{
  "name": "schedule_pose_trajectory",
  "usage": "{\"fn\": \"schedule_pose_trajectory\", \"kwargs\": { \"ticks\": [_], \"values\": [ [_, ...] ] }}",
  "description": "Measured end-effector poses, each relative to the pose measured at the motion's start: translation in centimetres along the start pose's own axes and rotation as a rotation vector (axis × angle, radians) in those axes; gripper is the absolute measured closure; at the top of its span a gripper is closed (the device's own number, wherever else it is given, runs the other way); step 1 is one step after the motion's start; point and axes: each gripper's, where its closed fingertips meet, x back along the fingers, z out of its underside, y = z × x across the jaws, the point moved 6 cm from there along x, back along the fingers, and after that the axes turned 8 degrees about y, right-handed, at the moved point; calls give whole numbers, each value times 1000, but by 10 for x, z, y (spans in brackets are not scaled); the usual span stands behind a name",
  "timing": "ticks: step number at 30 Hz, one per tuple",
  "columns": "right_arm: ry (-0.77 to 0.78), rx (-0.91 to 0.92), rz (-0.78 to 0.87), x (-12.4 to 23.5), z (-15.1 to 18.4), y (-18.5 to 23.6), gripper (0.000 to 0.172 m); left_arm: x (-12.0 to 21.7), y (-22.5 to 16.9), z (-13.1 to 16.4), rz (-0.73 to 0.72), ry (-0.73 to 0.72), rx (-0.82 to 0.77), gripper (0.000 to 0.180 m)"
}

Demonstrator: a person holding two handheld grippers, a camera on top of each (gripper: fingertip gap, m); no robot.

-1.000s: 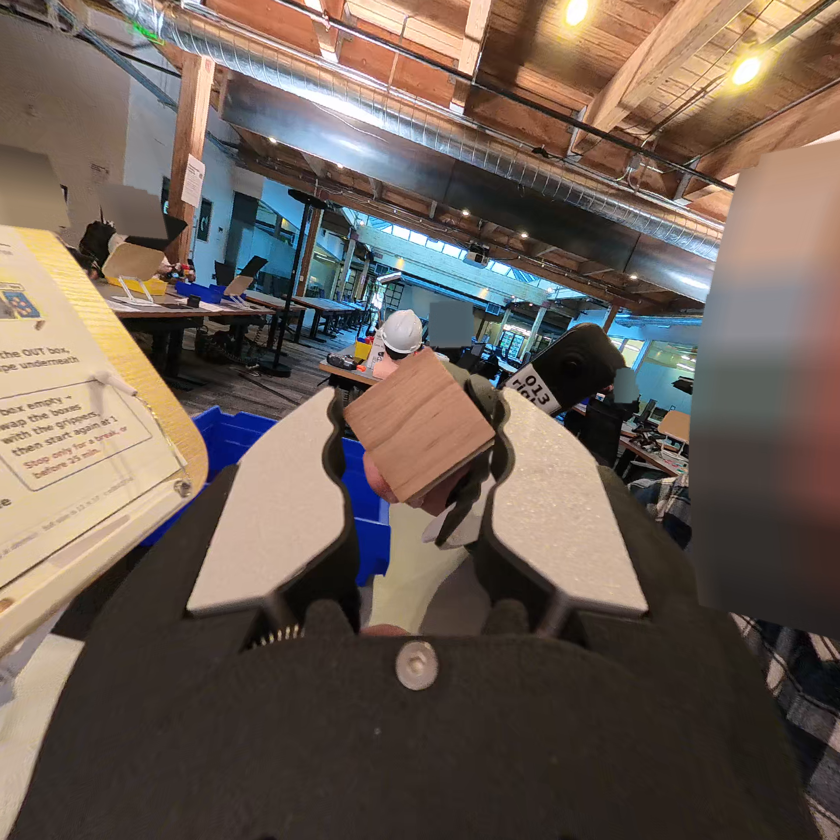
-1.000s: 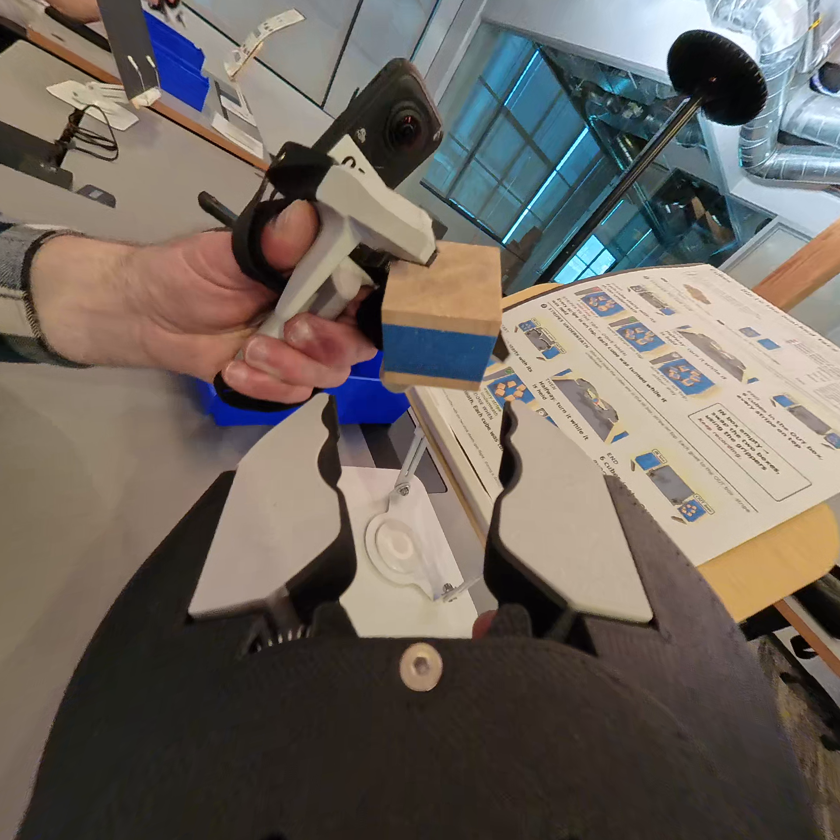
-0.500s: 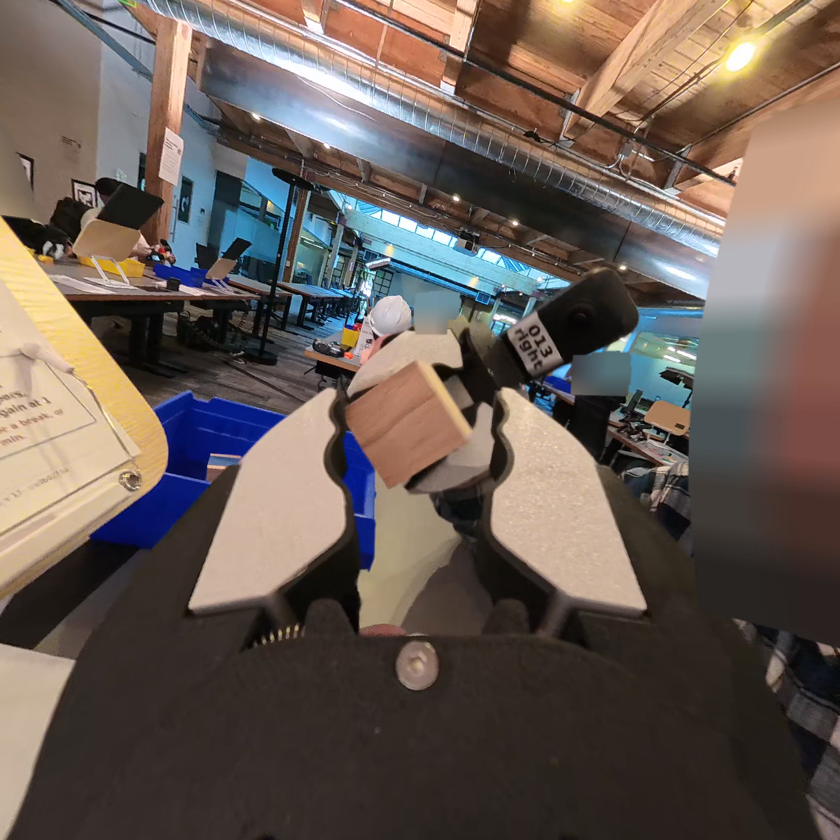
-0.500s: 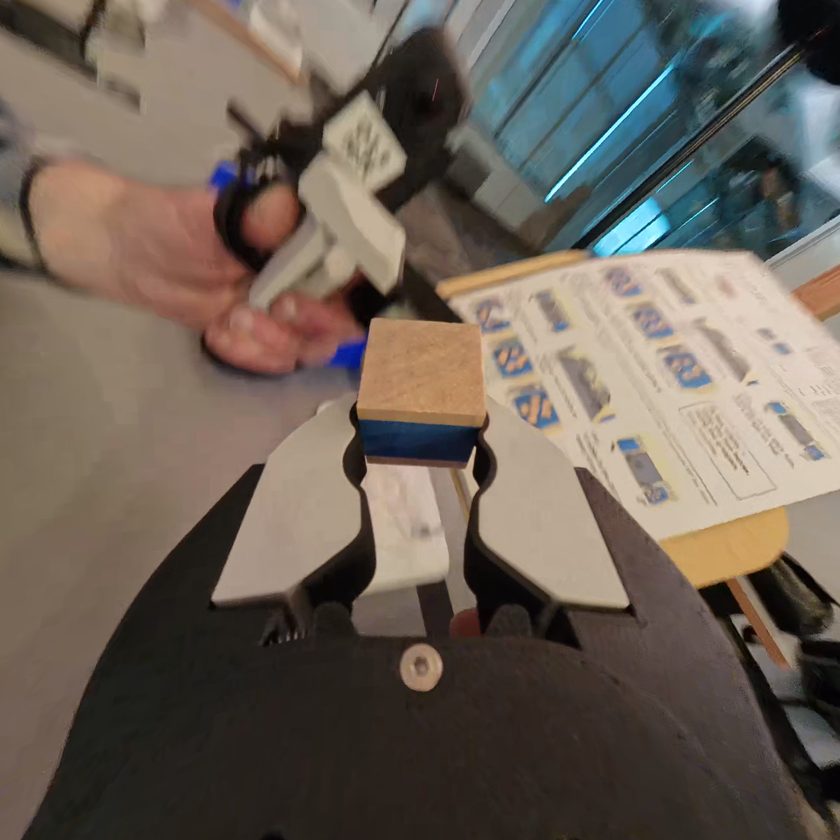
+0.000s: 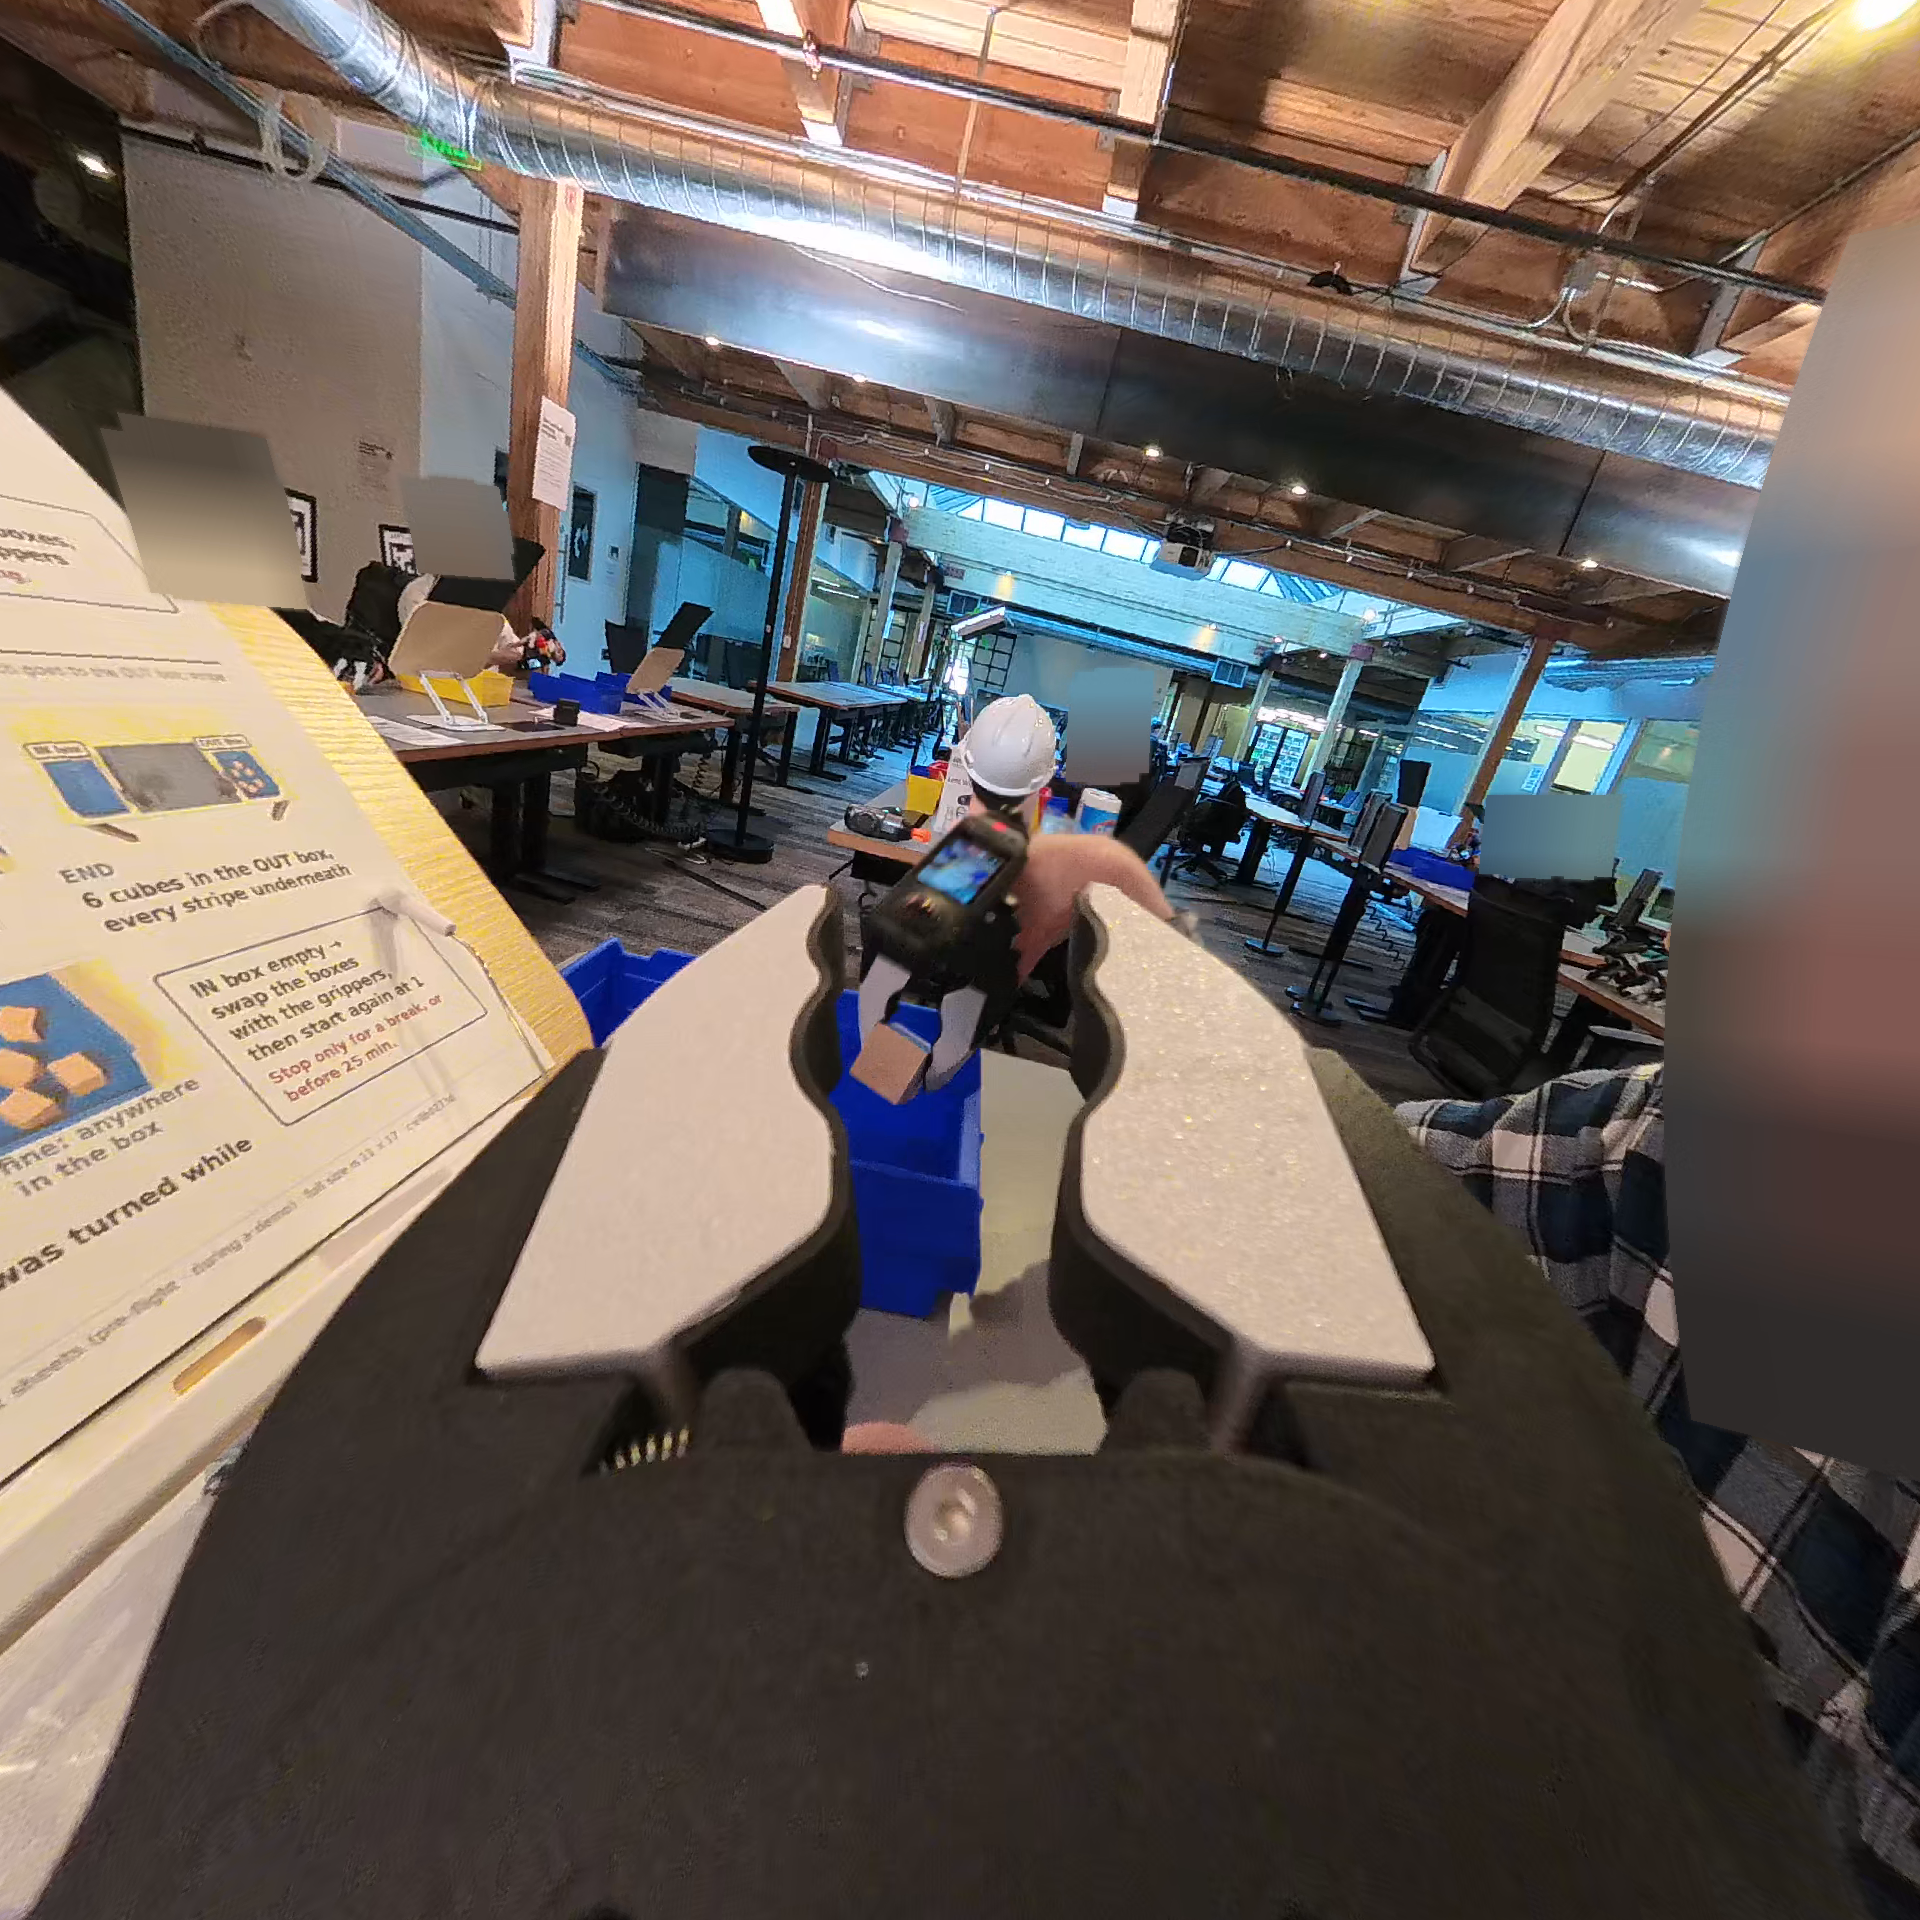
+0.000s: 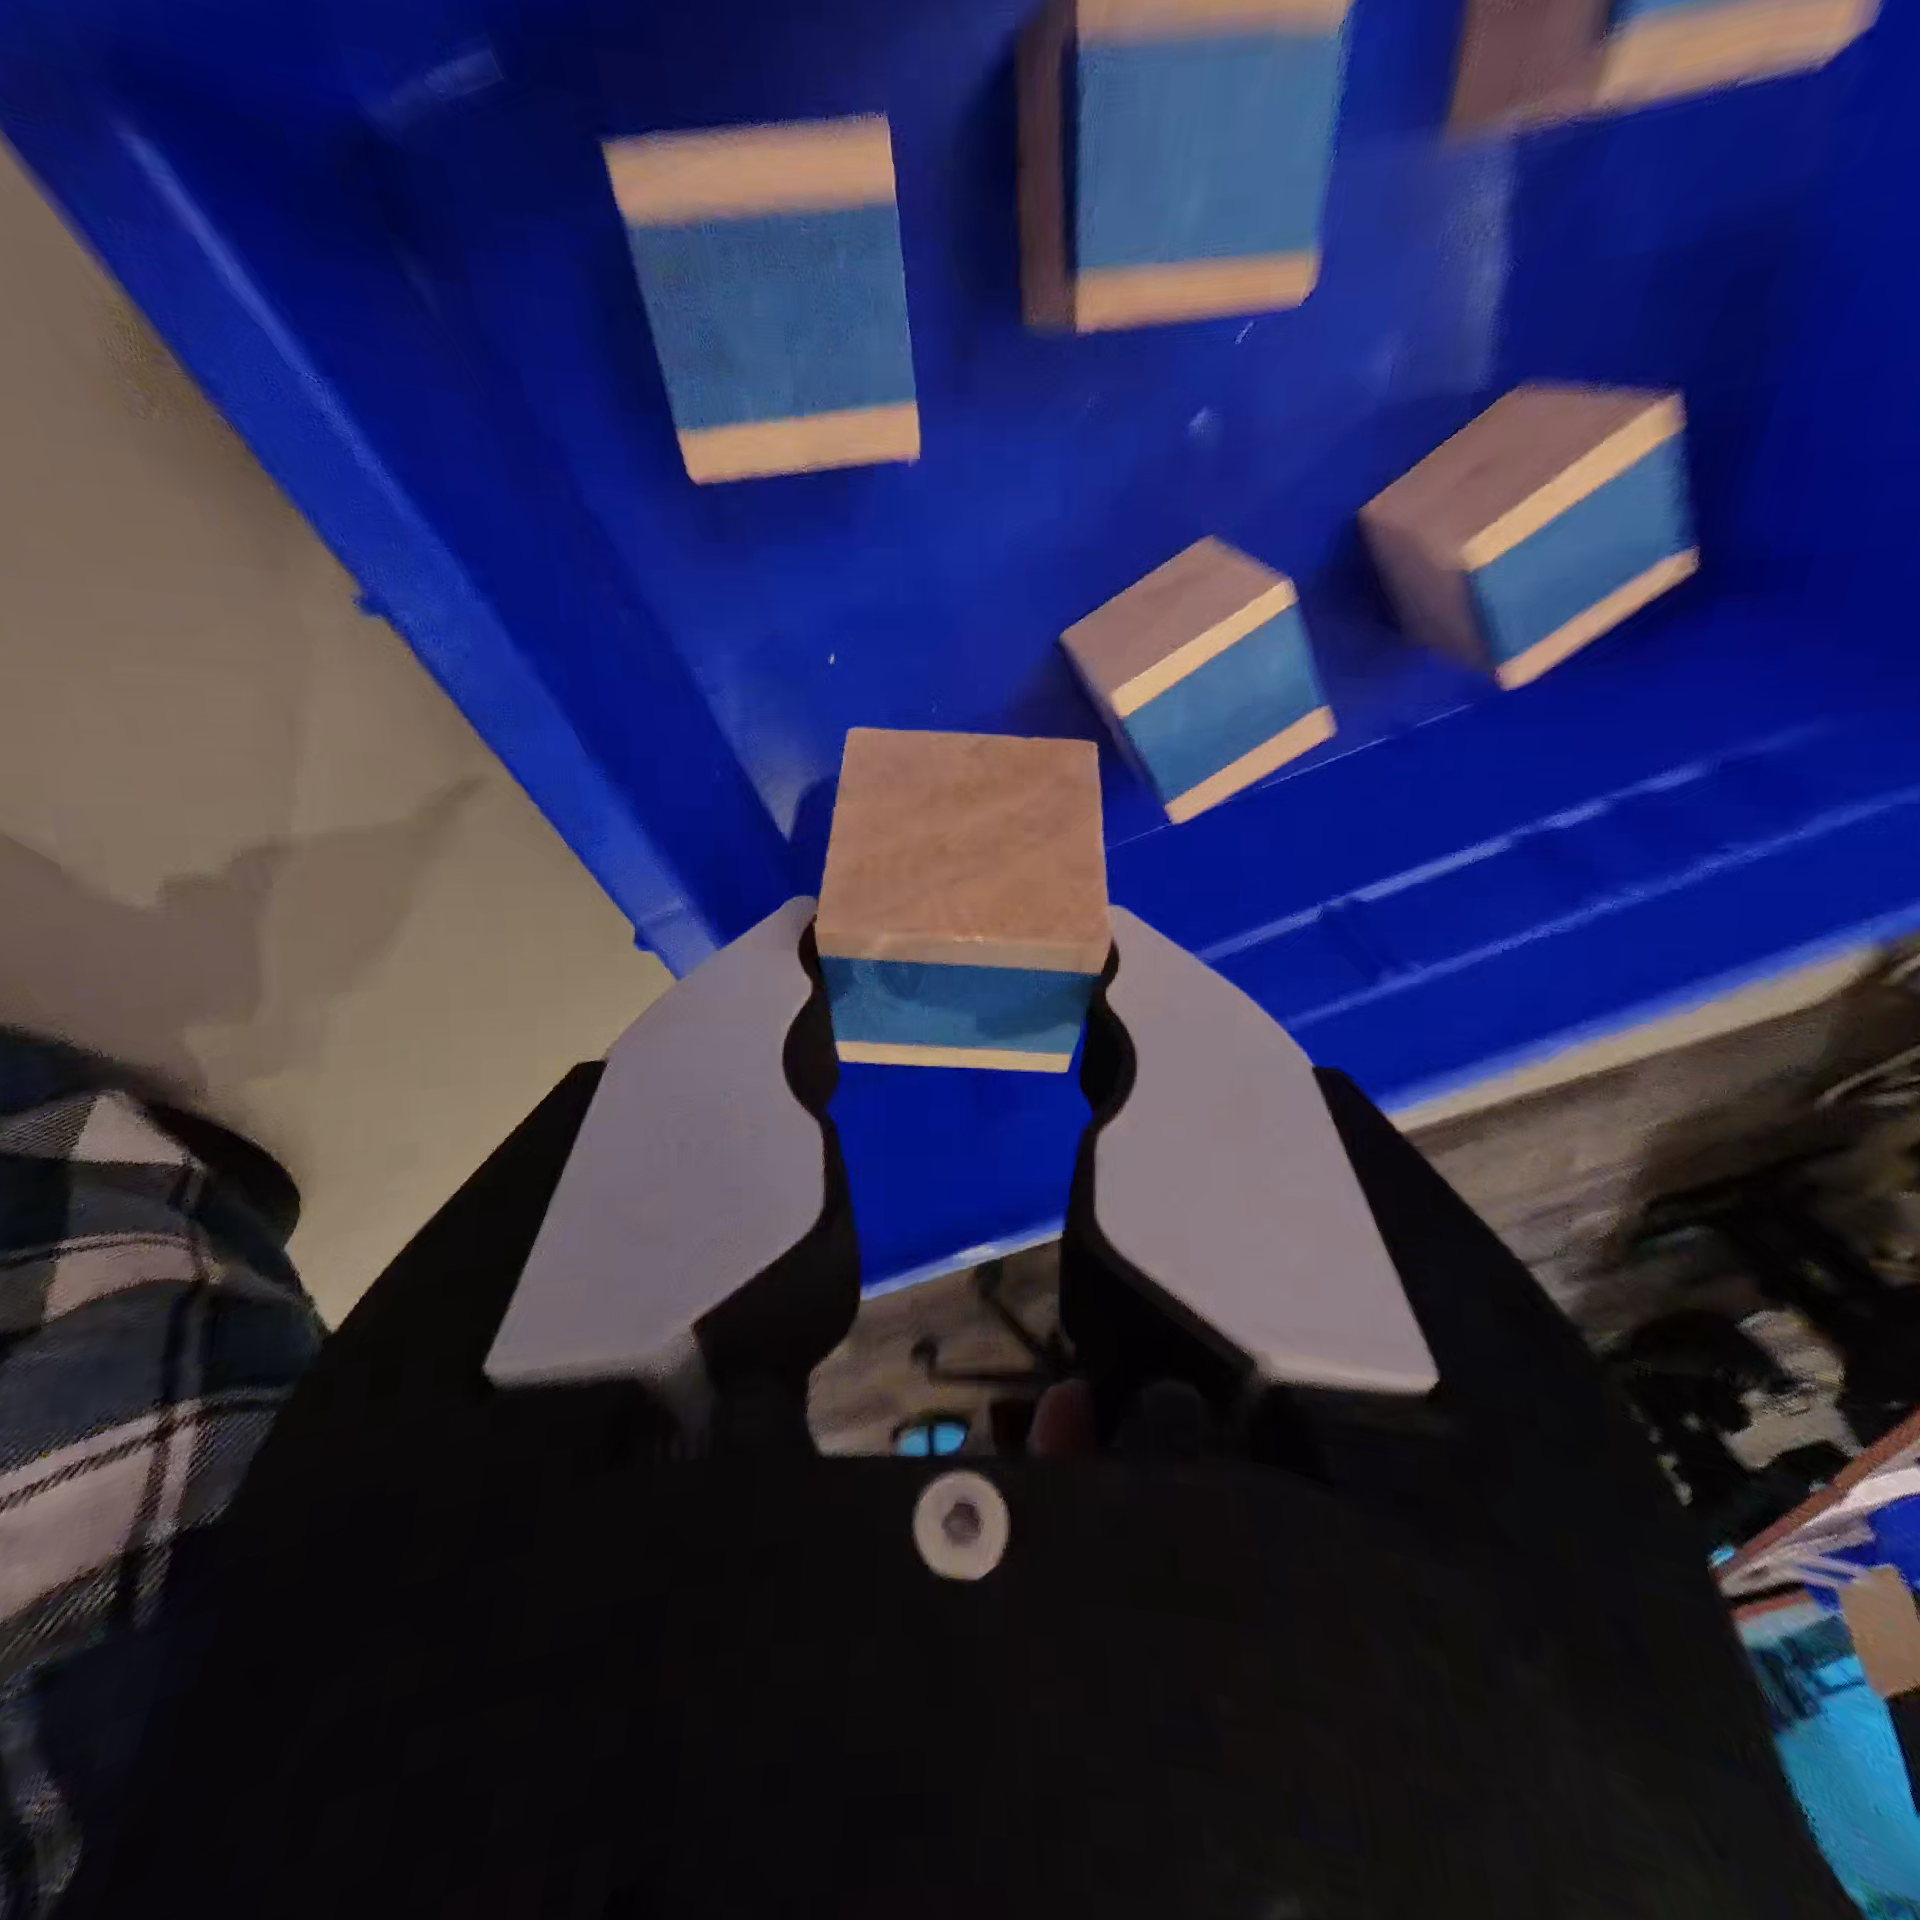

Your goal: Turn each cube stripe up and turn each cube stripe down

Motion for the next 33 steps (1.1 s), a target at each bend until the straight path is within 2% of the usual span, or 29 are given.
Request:
{"fn": "schedule_pose_trajectory", "kwargs": {
  "ticks": [3, 8, 9, 10, 14, 18, 22, 27, 30, 33],
  "values": [
    [99, 43, -94, -34, -6, 2, 126, 4, 3, -2, -11, 0, -1, 141],
    [184, 70, -213, -59, -20, 11, 124, 14, 4, -10, -19, -25, -7, 144],
    [205, 42, -218, -61, -20, 9, 106, 15, 3, -12, -19, -27, -12, 145],
    [222, 3, -202, -60, -19, 5, 94, 17, 2, -13, -20, -29, -18, 146],
    [140, -35, -118, -33, -12, 1, 96, 21, -1, -19, -32, -33, -43, 146],
    [3, -34, 89, 14, -13, -2, 117, 24, -7, -25, -66, -11, -81, 148],
    [-175, 20, 320, 62, -33, 2, 133, 24, -10, -26, -186, 73, -176, 152],
    [-318, 104, 484, 101, -62, 23, 145, 17, -10, -19, -322, 200, -246, 160],
    [-372, 136, 543, 117, -74, 36, 146, 16, -9, -16, -444, 300, -316, 161],
    [-391, 161, 578, 127, -82, 47, 146, 25, -3, -16, -700, 397, -440, 162]
  ]
}}
